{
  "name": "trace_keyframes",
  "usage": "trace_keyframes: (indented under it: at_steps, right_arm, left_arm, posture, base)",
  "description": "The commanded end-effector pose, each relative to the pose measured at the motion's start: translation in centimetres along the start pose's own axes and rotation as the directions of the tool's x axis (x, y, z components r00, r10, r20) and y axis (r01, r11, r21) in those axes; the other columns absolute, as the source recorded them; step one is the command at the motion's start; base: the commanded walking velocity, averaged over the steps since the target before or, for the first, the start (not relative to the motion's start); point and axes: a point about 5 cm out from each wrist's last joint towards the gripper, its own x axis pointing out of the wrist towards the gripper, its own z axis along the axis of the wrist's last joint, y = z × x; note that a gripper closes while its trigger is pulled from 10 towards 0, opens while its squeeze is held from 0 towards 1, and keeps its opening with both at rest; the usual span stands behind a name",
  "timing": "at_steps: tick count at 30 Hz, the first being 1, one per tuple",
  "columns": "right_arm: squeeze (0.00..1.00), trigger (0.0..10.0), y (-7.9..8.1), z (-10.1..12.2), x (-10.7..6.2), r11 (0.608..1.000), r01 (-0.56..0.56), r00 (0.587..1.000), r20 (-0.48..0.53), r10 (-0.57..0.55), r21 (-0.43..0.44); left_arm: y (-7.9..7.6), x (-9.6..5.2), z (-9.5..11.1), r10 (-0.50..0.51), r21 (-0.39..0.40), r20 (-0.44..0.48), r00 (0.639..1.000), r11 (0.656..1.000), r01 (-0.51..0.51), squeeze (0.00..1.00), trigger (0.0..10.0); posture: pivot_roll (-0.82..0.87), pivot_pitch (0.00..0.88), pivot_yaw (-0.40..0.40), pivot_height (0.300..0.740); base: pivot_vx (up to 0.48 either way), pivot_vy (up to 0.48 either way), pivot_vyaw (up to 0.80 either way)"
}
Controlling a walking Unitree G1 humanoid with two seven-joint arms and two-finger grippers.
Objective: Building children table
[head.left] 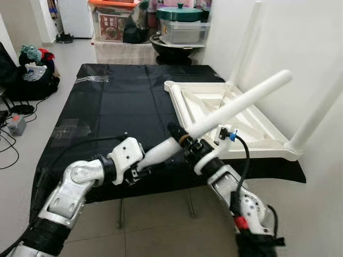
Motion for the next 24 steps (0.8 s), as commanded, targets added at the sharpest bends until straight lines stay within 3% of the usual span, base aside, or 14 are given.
trace_keyframes:
  at_steps: [1, 5, 6, 7, 8, 9, 10, 24]
  right_arm:
    - [0.00, 10.0, -0.22, -0.27, 0.06, 1.000, 0.019, 1.000, 0.002, -0.019, 0.024]
    - [0.00, 10.0, -0.12, -0.61, 0.13, 0.999, 0.018, 1.000, -0.005, -0.018, 0.030]
    - [0.00, 7.3, -0.18, -0.90, 0.20, 0.999, 0.030, 1.000, -0.003, -0.030, 0.033]
    - [0.00, 7.3, -0.18, -0.90, 0.20, 0.999, 0.030, 1.000, -0.003, -0.030, 0.033]
    - [0.00, 3.5, -0.25, -1.04, 0.29, 0.999, 0.040, 0.999, 0.004, -0.040, 0.034]
    - [0.00, 3.5, -0.25, -1.04, 0.29, 0.999, 0.040, 0.999, 0.004, -0.040, 0.034]
    - [0.00, 0.0, -0.28, -1.06, 0.32, 0.998, 0.043, 0.999, 0.016, -0.043, 0.037]
    - [0.00, 0.0, -0.43, -0.70, 0.17, 0.992, 0.060, 0.993, 0.096, -0.070, 0.111]
  left_arm:
    - [-0.47, 0.20, 0.12, -0.031, -0.003, 0.016, 0.999, 1.000, 0.031, 0.00, 10.0]
    - [-0.49, 0.26, 0.17, -0.034, -0.005, 0.018, 0.999, 0.999, 0.034, 0.00, 10.0]
    - [-0.51, 0.35, 0.21, -0.037, -0.006, 0.020, 0.999, 0.999, 0.037, 0.00, 10.0]
    - [-0.51, 0.35, 0.21, -0.037, -0.006, 0.020, 0.999, 0.999, 0.037, 0.00, 10.0]
    - [-0.56, 0.43, 0.22, -0.040, -0.008, 0.021, 0.999, 0.999, 0.040, 0.00, 10.0]
    - [-0.56, 0.43, 0.22, -0.040, -0.008, 0.021, 0.999, 0.999, 0.040, 0.00, 10.0]
    - [-0.65, 0.48, 0.21, -0.043, -0.009, 0.020, 0.999, 0.999, 0.043, 0.00, 10.0]
    - [-0.89, 0.62, 0.06, -0.048, -0.043, 0.030, 0.998, 0.998, 0.049, 0.00, 10.0]
  posture:
    - [0.07, 0.000, -0.084, 0.740]
    - [0.07, 0.000, -0.084, 0.740]
    - [0.07, 0.000, -0.084, 0.740]
    - [0.07, 0.000, -0.084, 0.740]
    - [0.07, 0.000, -0.084, 0.740]
    - [0.07, 0.000, -0.084, 0.740]
    - [0.07, 0.000, -0.084, 0.740]
    - [0.06, 0.000, -0.079, 0.740]
  base:
    - [0.000, 0.000, 0.00]
    - [0.000, 0.000, 0.00]
    - [0.000, 0.000, 0.00]
    - [0.000, 0.000, 0.00]
    - [0.000, 0.000, 0.00]
    - [0.000, 0.000, 0.00]
    - [0.000, 0.000, 0.00]
    - [0.000, 0.000, 0.00]
